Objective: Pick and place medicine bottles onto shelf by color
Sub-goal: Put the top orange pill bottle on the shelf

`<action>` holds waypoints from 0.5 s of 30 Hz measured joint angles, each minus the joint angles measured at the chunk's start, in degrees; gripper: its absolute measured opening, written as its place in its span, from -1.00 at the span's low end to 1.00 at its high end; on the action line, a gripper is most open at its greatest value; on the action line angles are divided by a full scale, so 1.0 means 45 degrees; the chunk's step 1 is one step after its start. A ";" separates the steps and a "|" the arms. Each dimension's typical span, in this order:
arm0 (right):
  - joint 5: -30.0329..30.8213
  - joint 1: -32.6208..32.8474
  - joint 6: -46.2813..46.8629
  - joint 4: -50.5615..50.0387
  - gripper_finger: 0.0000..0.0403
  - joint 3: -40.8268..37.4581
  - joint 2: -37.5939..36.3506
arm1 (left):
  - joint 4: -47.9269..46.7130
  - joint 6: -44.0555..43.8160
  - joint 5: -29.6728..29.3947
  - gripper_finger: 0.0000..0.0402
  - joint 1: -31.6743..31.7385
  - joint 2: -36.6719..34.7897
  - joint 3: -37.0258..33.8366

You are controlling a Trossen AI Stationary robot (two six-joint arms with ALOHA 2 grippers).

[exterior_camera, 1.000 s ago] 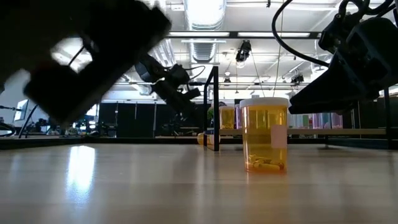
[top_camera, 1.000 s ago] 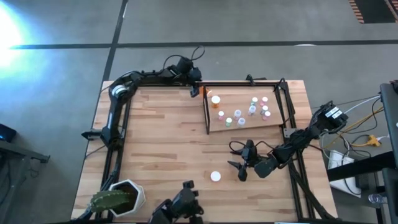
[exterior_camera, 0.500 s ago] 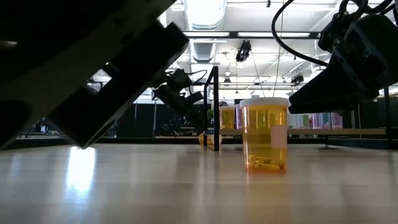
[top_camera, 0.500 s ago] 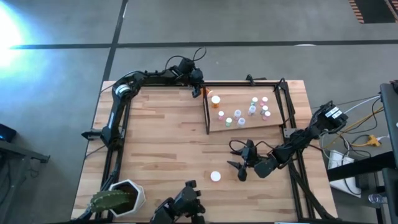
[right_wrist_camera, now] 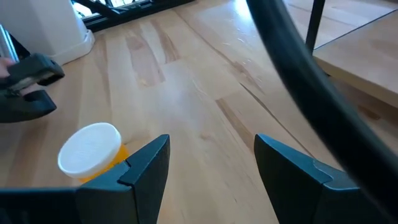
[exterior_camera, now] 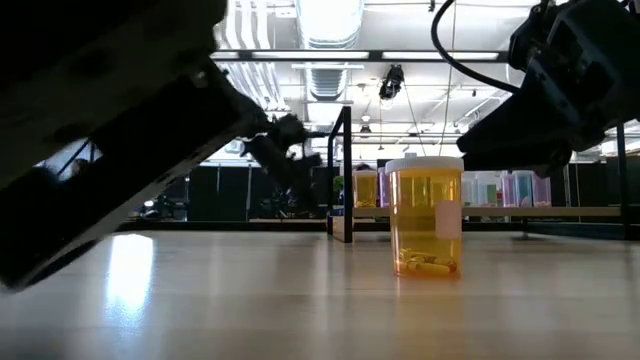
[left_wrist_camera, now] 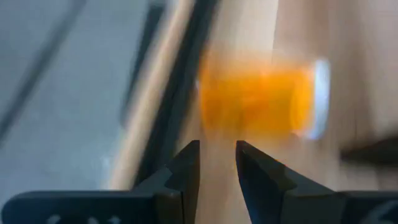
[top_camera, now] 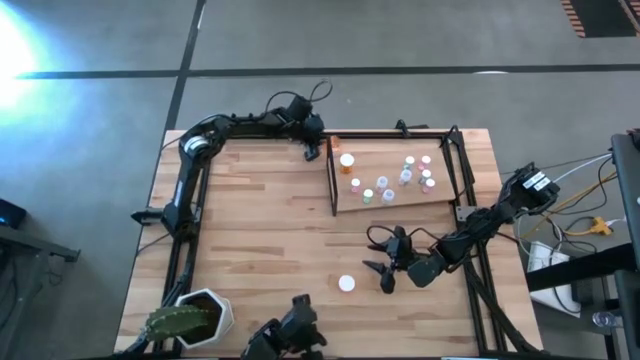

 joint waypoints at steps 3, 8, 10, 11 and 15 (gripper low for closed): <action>-0.0006 0.0000 -0.0057 0.0008 0.11 0.0036 0.0000 | -0.1145 0.0455 -0.0319 -0.57 0.0032 0.0133 -0.0053; -0.0019 0.0000 -0.0113 -0.0023 0.11 0.0031 0.0005 | -0.2713 0.0527 -0.1001 -0.57 0.0005 -0.0151 -0.0027; -0.0015 0.0000 -0.0223 -0.0078 0.11 0.0028 0.0005 | -0.3148 0.0464 -0.1022 -0.57 0.0005 -0.0339 -0.0049; -0.0017 0.0000 -0.0276 -0.0097 0.11 0.0021 0.0005 | -0.3272 0.0450 -0.1047 -0.57 0.0005 -0.0468 -0.0080; -0.0010 0.0000 -0.0411 -0.0166 0.11 0.0021 0.0005 | -0.2937 0.0377 -0.1036 -0.57 -0.0085 -0.1116 -0.0124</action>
